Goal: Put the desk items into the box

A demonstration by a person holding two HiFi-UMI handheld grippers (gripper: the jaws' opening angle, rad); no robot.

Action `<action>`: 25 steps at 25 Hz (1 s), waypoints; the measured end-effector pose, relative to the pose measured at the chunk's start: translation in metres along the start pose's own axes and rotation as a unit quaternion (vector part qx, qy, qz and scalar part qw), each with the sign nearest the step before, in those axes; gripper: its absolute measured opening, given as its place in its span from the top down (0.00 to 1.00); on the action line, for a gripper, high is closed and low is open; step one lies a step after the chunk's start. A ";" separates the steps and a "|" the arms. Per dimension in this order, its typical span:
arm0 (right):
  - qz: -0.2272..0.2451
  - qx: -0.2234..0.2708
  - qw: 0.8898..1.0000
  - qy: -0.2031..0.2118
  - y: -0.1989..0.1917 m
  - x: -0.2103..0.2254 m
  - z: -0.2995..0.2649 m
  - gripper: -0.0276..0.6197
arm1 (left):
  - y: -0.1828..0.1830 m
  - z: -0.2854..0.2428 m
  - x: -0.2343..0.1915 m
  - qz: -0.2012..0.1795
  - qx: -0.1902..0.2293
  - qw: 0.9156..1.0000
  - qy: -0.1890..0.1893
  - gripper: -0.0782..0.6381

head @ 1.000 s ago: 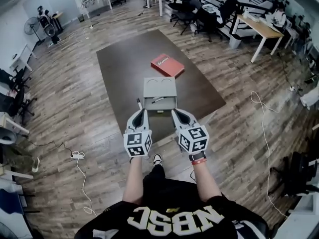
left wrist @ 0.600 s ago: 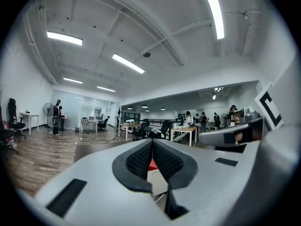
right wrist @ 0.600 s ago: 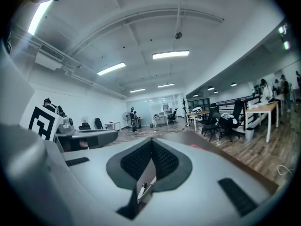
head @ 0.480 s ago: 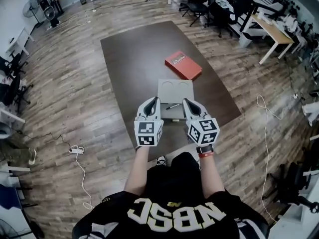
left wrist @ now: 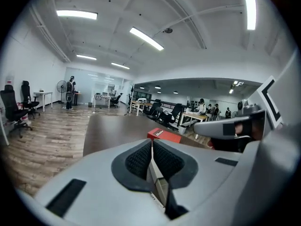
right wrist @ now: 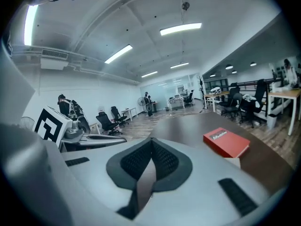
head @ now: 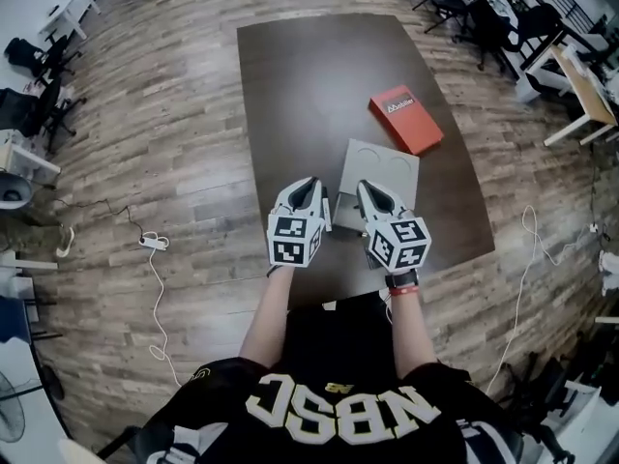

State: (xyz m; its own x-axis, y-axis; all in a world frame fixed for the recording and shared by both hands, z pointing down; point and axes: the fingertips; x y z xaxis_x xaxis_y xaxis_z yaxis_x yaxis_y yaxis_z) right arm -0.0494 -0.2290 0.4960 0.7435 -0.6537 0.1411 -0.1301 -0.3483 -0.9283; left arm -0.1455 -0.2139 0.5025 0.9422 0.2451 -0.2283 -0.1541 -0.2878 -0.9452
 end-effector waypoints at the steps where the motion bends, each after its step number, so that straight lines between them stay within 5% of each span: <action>1: 0.001 -0.006 1.000 0.008 -0.001 0.000 -0.007 0.95 | -0.006 -0.003 -0.004 0.005 -0.013 1.000 0.005 0.87; 12: -0.024 -0.051 0.998 0.040 -0.025 0.010 -0.063 0.95 | -0.061 -0.031 -0.036 0.057 -0.096 0.993 0.030 0.87; 25: -0.025 -0.097 0.994 0.050 -0.060 0.014 -0.080 0.95 | -0.146 -0.058 -0.054 0.116 -0.186 0.975 0.038 0.79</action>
State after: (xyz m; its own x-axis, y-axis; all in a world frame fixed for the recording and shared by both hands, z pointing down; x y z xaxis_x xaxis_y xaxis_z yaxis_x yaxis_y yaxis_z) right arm -0.0835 -0.2709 0.5810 0.6842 -0.6928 0.2279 -0.2259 -0.4985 -0.8370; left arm -0.1566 -0.2388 0.6665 0.9165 0.0683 -0.3942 -0.2600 -0.6473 -0.7165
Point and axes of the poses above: the fingertips, and each gripper's own axes: z backward along the fingers, x to its right, y out of its top, and after that the axes turned 7 degrees about -y, right-handed
